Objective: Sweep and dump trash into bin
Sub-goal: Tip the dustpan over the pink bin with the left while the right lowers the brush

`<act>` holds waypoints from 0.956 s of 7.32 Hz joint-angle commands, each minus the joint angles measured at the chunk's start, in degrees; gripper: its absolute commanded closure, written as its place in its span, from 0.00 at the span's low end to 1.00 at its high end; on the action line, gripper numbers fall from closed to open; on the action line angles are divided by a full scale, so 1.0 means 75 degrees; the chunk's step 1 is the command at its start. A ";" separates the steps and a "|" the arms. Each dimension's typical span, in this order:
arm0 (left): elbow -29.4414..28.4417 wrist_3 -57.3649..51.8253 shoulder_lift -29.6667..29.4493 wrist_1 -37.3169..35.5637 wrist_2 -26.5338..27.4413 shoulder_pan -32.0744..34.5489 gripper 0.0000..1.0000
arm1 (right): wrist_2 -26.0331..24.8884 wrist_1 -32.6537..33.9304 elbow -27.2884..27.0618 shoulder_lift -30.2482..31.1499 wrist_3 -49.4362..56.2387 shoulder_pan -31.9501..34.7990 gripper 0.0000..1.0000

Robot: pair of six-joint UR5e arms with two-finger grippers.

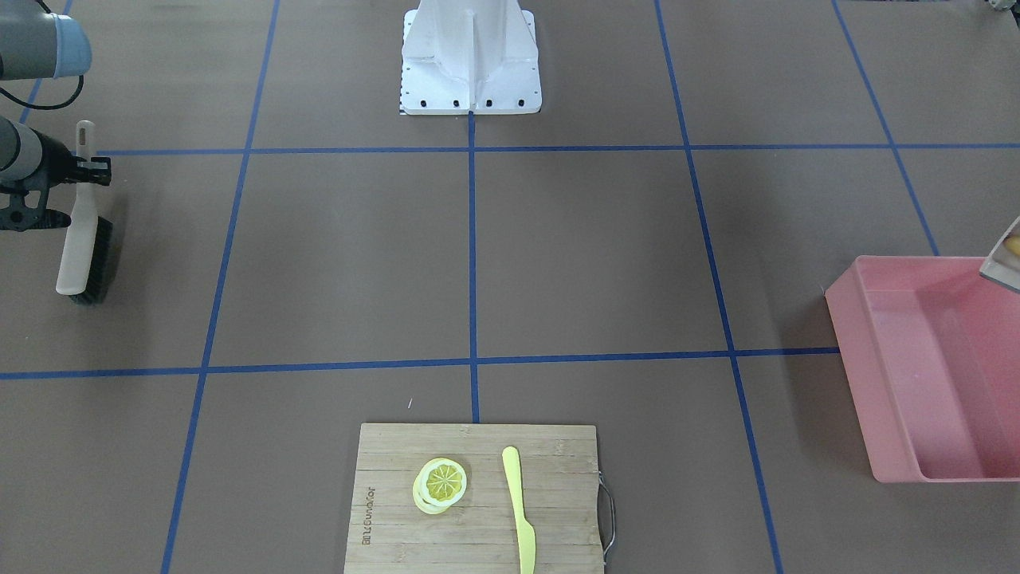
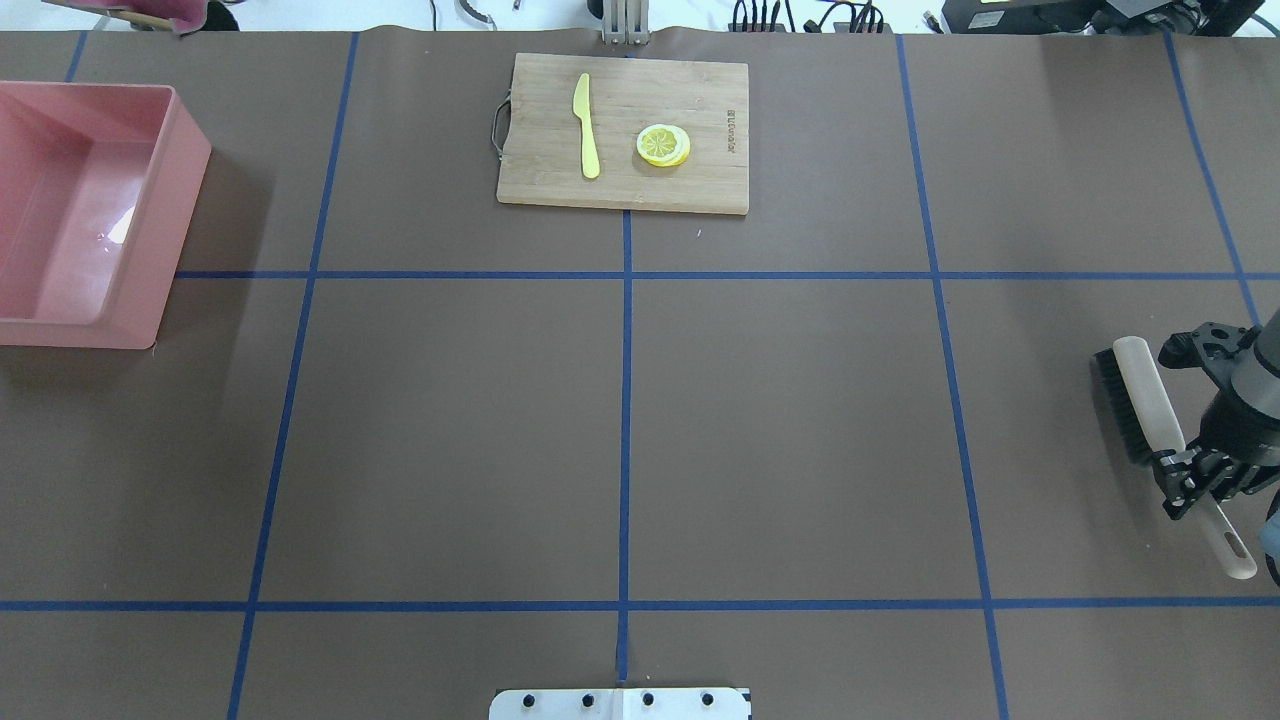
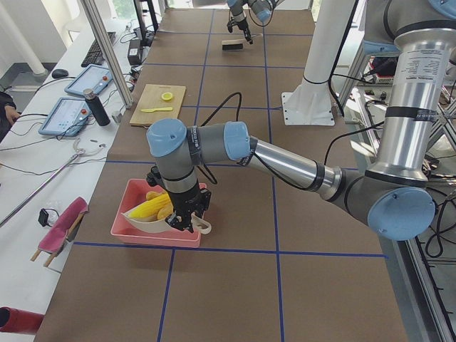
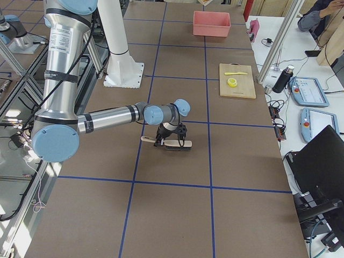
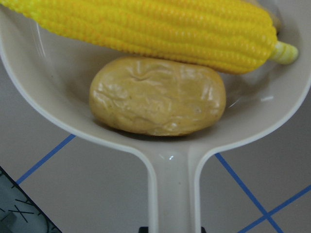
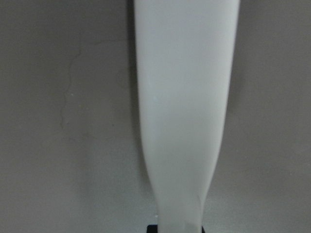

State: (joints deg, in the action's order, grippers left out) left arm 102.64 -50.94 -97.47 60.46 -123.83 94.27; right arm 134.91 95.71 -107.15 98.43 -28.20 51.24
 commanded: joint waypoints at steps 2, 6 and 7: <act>-0.0197 -0.0005 -0.0187 -0.0359 0.0897 -0.1233 1.00 | -0.0012 -0.0012 0.0025 -0.0127 -0.0002 0.0012 0.26; -0.0209 -0.0684 -0.0211 -0.1065 0.2049 -0.1752 1.00 | 0.0035 -0.0012 -0.0034 -0.0220 0.0022 0.0349 0.00; -0.0209 -0.0684 -0.0212 -0.1077 0.2072 -0.1776 1.00 | 0.0047 -0.0012 -0.0034 -0.0337 0.0033 0.0711 0.00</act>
State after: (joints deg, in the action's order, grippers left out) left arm 101.04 -55.82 -99.02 52.79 -108.96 81.27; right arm 135.09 95.62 -107.36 96.80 -28.03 53.78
